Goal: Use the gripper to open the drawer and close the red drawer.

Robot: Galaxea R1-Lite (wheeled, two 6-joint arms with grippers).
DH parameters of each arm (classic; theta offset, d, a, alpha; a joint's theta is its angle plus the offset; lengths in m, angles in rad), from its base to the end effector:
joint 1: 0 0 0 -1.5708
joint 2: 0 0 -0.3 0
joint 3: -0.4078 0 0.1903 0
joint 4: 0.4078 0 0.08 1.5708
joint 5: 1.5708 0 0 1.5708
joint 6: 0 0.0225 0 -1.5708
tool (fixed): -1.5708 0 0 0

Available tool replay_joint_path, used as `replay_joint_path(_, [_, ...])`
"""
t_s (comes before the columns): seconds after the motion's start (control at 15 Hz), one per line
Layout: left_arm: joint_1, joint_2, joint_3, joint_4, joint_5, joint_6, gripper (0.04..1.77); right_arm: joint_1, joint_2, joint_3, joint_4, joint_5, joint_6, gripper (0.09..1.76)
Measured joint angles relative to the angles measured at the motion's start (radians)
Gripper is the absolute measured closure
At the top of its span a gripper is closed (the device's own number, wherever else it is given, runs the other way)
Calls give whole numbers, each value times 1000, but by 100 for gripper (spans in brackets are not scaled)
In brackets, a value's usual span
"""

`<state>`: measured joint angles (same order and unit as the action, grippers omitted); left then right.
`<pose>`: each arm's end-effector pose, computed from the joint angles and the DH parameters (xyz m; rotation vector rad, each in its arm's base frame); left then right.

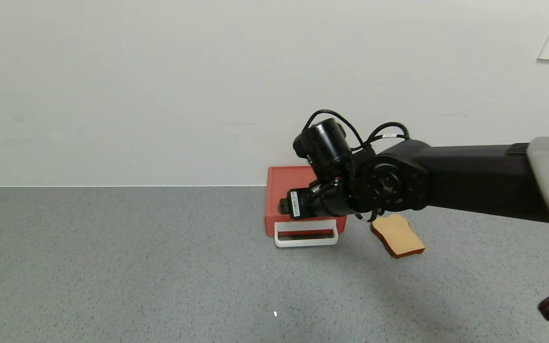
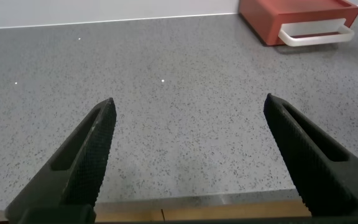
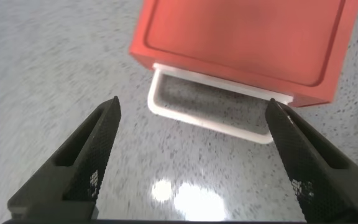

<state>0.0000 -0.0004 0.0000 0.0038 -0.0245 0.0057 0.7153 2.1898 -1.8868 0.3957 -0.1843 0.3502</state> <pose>-0.0228 -0.0006 0.0751 0.0057 0.0033 -0.0245 0.3360 0.2865 0.1986 0.0234 0.7124 0.3887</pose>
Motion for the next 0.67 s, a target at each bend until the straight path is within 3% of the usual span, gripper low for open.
replay_joint_path(0.33, [0,0,0,0,0,0,9,-80,-256,203,-40,189,-183,14])
replay_joint_path(0.67, [0,0,0,1,0,1,9,-214,-572,497,-194,286,-318,14])
